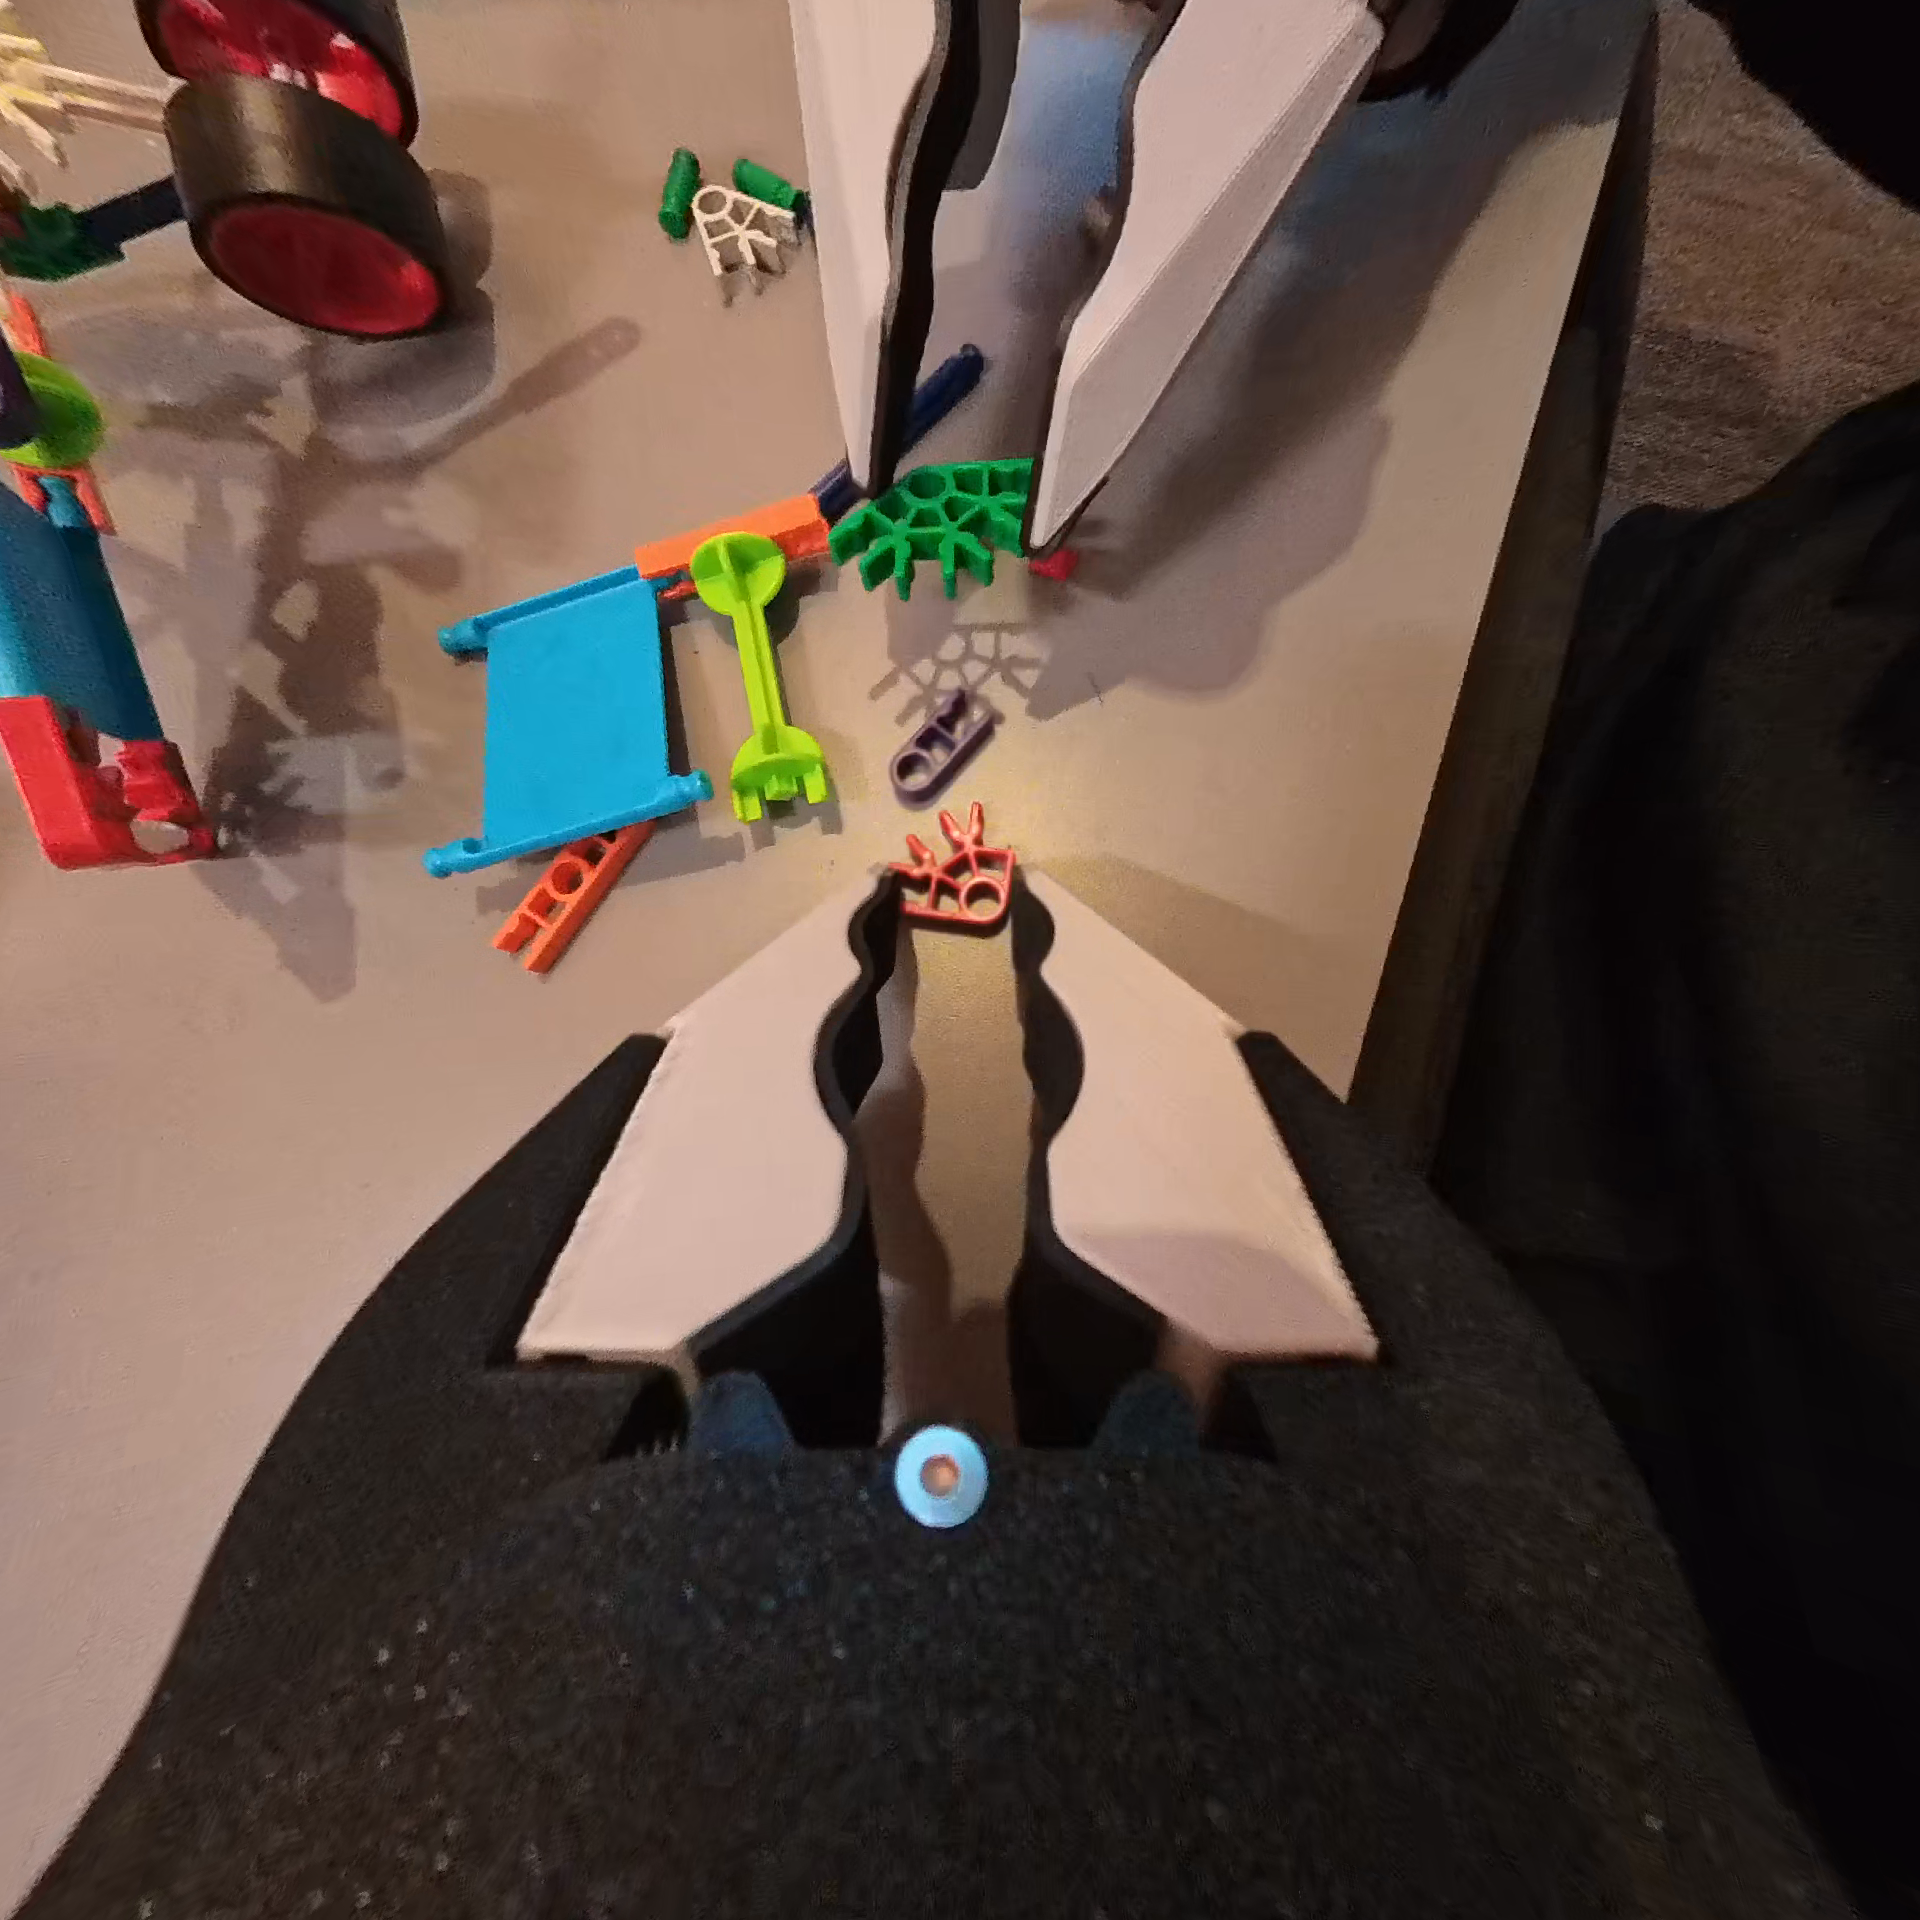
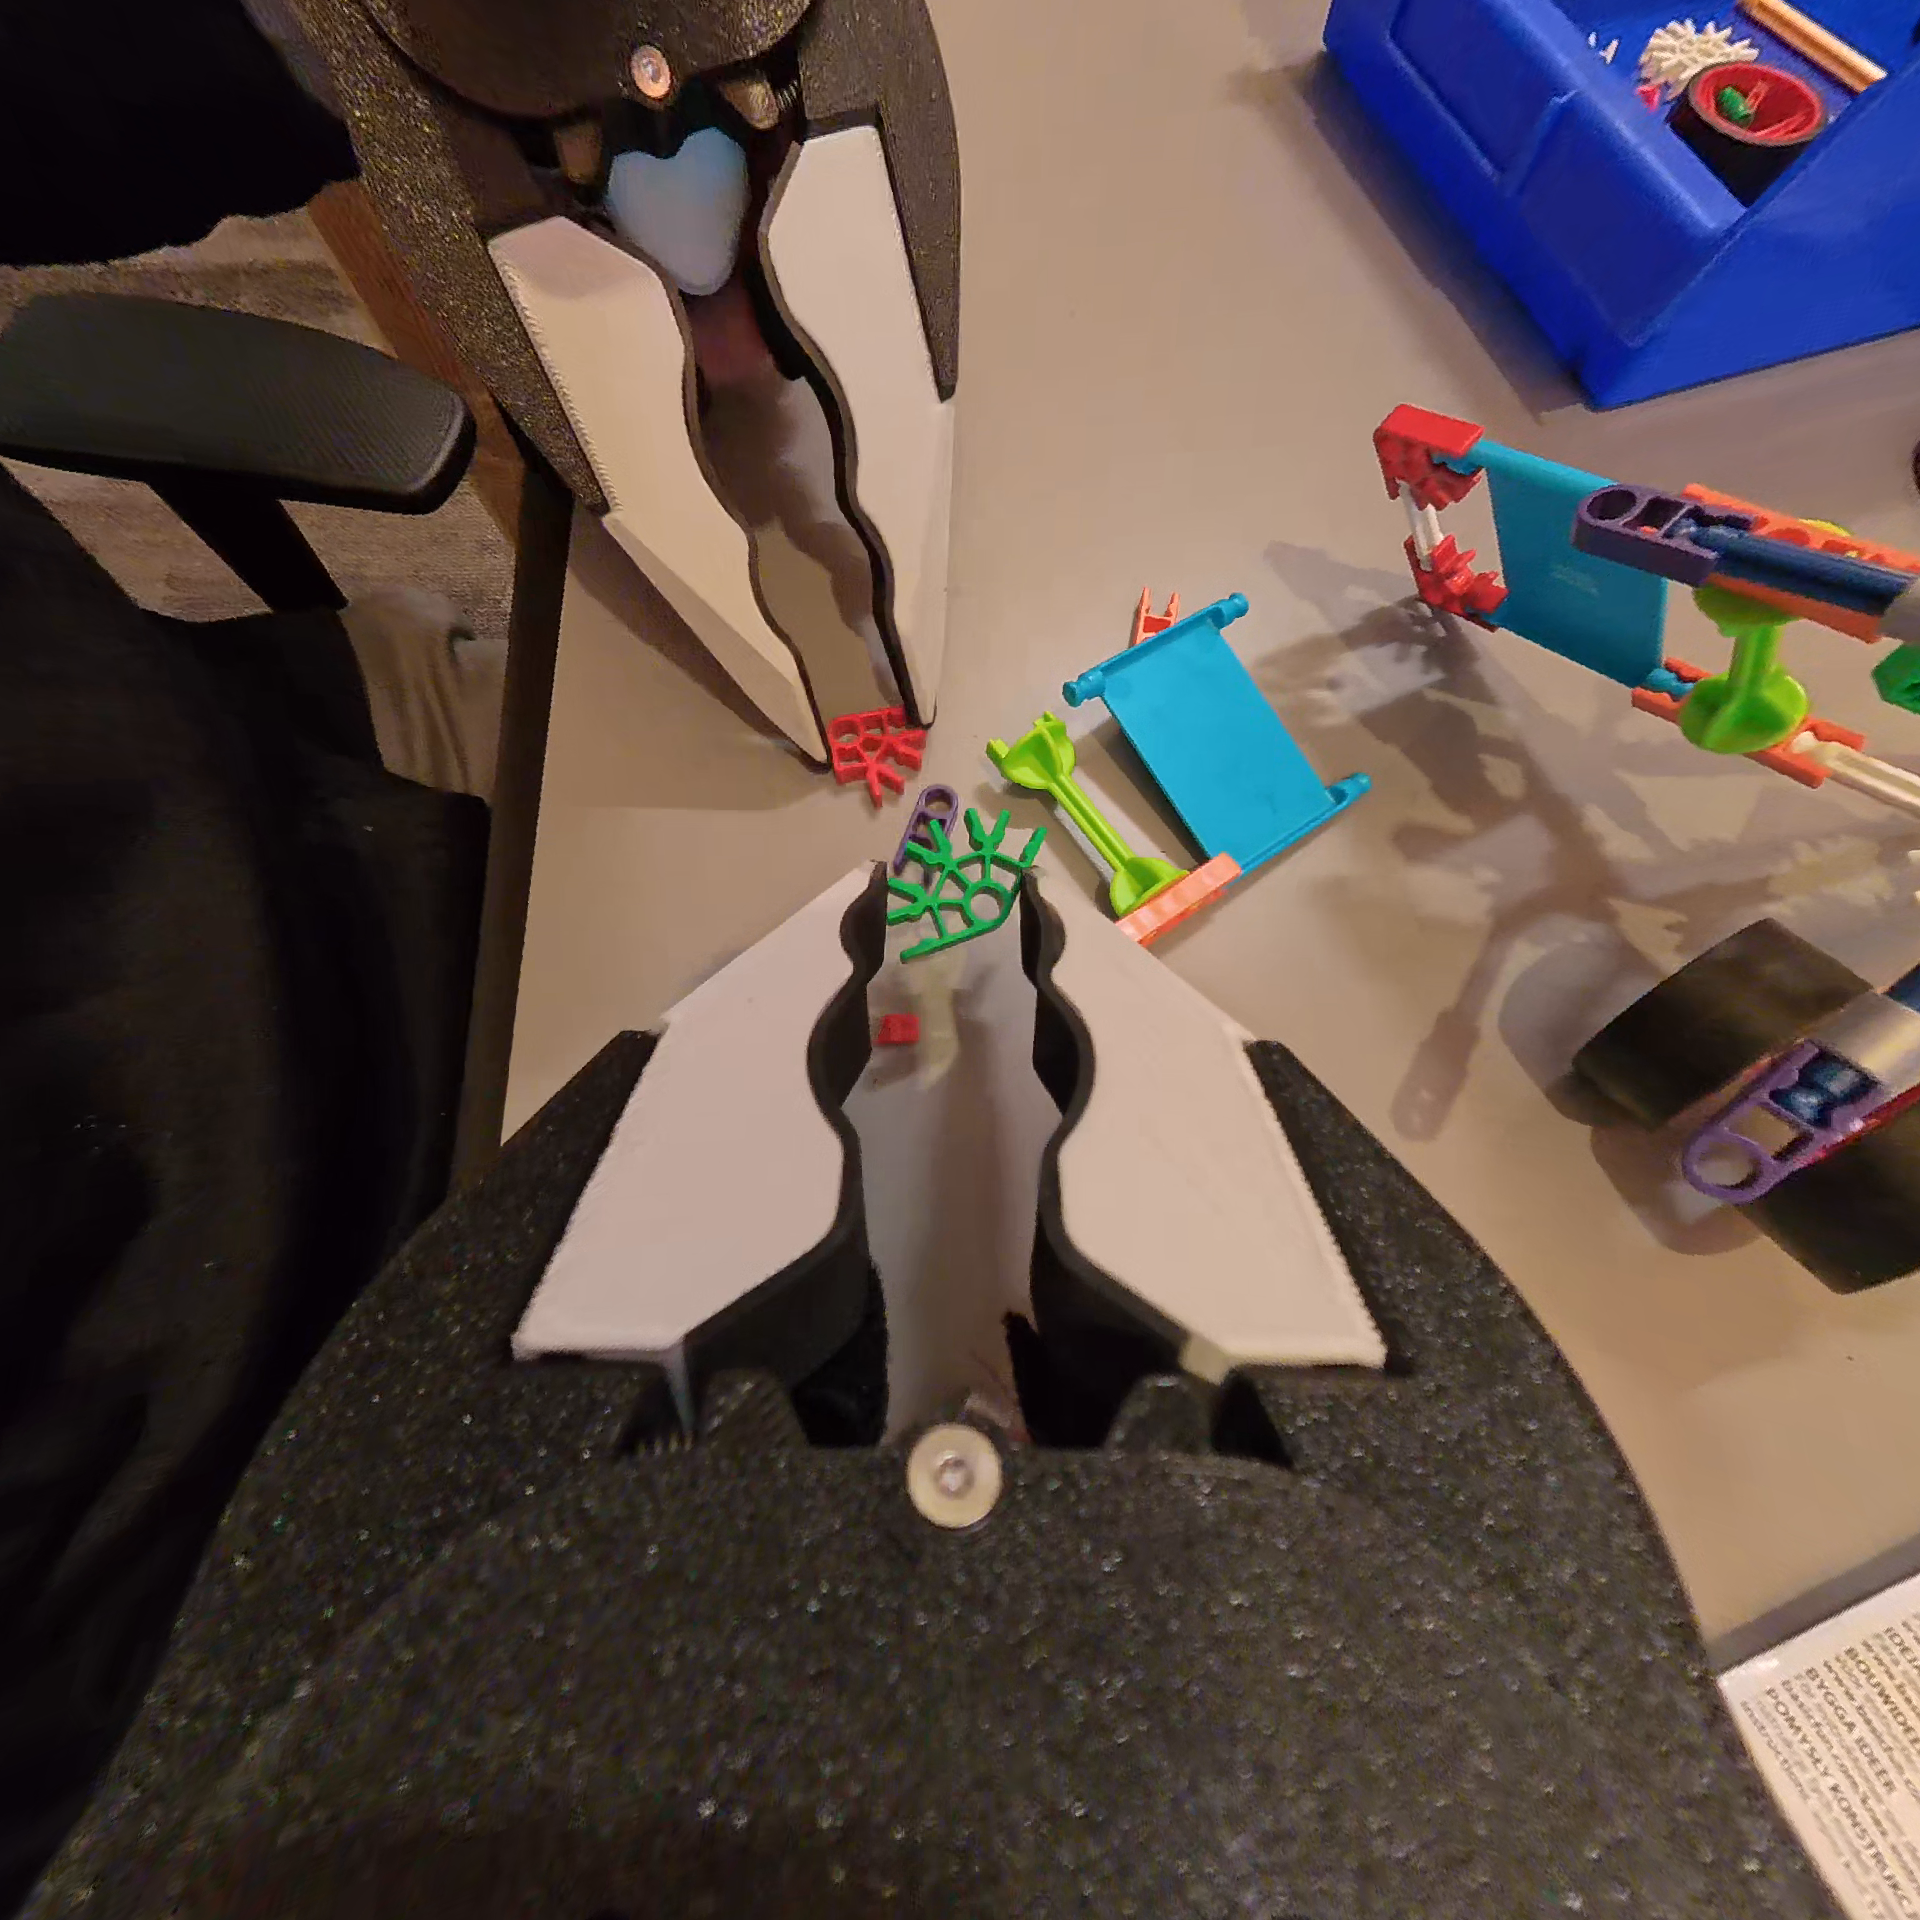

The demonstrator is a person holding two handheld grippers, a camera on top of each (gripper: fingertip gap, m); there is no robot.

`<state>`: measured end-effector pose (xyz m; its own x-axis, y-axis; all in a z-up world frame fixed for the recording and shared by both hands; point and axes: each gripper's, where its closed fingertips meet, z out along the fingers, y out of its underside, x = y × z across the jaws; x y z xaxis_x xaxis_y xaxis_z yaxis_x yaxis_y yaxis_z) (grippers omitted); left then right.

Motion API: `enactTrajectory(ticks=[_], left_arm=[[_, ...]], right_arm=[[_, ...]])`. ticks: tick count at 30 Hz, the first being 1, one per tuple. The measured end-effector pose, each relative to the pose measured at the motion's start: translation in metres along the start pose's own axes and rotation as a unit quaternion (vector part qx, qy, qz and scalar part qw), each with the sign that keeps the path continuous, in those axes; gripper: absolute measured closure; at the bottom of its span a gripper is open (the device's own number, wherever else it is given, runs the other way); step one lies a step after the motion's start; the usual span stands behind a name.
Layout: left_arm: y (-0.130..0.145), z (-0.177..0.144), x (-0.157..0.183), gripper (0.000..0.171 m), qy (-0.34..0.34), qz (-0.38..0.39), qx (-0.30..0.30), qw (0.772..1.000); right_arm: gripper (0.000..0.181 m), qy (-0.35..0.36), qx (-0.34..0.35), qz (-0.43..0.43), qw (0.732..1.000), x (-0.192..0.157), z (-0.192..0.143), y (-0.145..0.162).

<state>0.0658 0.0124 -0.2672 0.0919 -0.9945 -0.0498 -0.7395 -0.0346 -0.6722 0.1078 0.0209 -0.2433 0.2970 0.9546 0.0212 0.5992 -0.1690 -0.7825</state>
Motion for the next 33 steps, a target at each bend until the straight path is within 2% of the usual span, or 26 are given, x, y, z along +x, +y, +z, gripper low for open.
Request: enactTrajectory(ticks=[5,9,12,15,17,18,20,22,25,28,30,33], left_arm=[[-0.002,-0.003,-0.003,0.159,-0.011,0.007,0.015,1.000],[-0.006,-0.023,-0.020,0.159,-0.033,0.010,0.030,0.999],[-0.011,-0.054,-0.077,0.159,-0.112,0.008,0.036,0.993],[-0.016,-0.093,-0.167,0.157,-0.231,-0.026,0.059,0.971],[-0.009,-0.112,-0.213,0.137,-0.297,-0.046,0.062,0.952],[-0.005,-0.115,-0.221,0.122,-0.303,-0.057,0.059,0.949],[-0.002,-0.111,-0.212,0.116,-0.291,-0.057,0.059,0.953],[-0.004,-0.095,-0.184,0.111,-0.255,-0.040,0.054,0.965],[-0.006,-0.055,-0.111,0.119,-0.135,0.001,0.035,0.990],[-0.007,-0.022,-0.052,0.120,-0.045,0.025,0.021,0.998],[-0.006,-0.011,-0.057,0.118,-0.076,0.041,0.009,0.996],[-0.002,-0.008,-0.073,0.119,-0.071,0.003,0.008,0.997]], right_arm=[[0.158,-0.001,-0.002,-0.002,1.000,0.001,-0.002,0.002],[0.158,-0.004,-0.001,-0.005,1.000,0.001,-0.003,0.000],[0.158,-0.010,0.001,-0.006,1.000,0.000,-0.001,-0.001],[0.158,-0.013,0.005,-0.010,1.000,0.000,0.003,-0.004],[0.158,-0.014,0.006,-0.011,1.000,-0.002,0.005,-0.006],[0.158,-0.014,0.007,-0.011,1.000,-0.003,0.004,-0.005],[0.158,-0.013,0.008,-0.006,1.000,-0.003,0.002,-0.003],[0.158,-0.010,0.009,-0.001,1.000,0.000,-0.002,0.002],[0.158,-0.007,0.013,0.008,1.000,0.005,-0.008,0.006],[0.158,-0.005,0.017,0.010,1.000,0.008,-0.011,0.005],[0.158,-0.005,0.020,0.010,1.000,0.008,-0.012,0.005],[0.158,-0.004,0.021,0.010,1.000,0.007,-0.013,0.005]])
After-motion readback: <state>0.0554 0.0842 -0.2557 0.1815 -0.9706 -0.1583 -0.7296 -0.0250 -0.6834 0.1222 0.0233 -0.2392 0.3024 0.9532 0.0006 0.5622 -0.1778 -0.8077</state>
